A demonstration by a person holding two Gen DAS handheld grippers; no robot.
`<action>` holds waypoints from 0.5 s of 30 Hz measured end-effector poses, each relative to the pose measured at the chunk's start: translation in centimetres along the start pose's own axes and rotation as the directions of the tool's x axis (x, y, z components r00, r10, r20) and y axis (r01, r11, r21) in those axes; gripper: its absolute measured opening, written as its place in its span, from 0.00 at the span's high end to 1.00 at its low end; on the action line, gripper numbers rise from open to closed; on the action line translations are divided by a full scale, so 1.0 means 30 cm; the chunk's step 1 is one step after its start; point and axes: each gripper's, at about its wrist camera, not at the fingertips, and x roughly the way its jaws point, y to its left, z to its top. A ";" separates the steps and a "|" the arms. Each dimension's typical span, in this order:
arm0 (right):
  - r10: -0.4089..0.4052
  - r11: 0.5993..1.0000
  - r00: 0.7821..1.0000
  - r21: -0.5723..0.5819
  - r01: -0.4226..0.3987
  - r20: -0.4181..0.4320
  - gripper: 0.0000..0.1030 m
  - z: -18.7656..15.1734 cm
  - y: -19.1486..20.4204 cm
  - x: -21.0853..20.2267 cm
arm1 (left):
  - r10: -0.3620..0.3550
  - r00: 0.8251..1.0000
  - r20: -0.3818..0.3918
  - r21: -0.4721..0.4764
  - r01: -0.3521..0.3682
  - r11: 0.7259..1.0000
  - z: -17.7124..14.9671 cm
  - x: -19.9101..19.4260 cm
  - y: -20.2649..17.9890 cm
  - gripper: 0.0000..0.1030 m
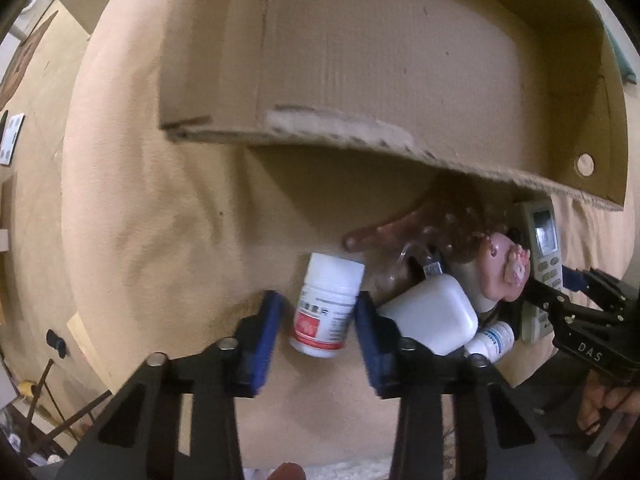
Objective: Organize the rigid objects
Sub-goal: 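Grasp the white pill bottle with the left tool while the right tool grasps the GREE remote, then carry the pill bottle and remote over the box with both tools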
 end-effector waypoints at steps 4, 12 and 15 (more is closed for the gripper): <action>-0.014 0.999 1.000 -0.031 0.015 0.024 0.52 -0.015 0.033 0.006 | 0.017 1.000 0.021 0.009 -0.018 1.000 -0.019 0.017 -0.014 0.76; -0.041 0.996 0.996 -0.077 0.046 0.075 0.52 -0.096 0.110 -0.030 | 0.086 0.995 0.058 -0.025 -0.085 0.996 -0.086 -0.028 0.015 0.77; -0.039 0.995 0.995 -0.085 0.047 0.087 0.52 -0.119 0.135 -0.057 | 0.090 0.993 0.071 -0.028 -0.088 0.996 -0.113 -0.057 0.019 0.77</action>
